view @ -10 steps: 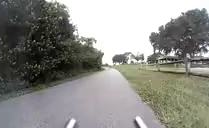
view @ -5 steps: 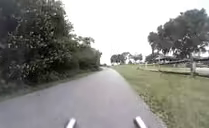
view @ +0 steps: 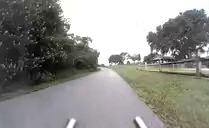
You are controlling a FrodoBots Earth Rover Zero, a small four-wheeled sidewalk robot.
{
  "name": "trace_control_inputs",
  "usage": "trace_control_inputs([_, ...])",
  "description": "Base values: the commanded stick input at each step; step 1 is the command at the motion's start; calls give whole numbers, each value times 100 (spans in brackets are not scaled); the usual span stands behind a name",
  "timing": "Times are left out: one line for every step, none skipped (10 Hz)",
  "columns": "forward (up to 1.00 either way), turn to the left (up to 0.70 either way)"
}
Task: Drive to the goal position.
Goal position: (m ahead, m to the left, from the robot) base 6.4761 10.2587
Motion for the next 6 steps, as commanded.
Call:
trace_control_inputs([70, -4])
trace_control_inputs([70, 0])
trace_control_inputs([70, 0])
trace_control_inputs([70, 0])
trace_control_inputs([70, 0])
trace_control_inputs([70, 0])
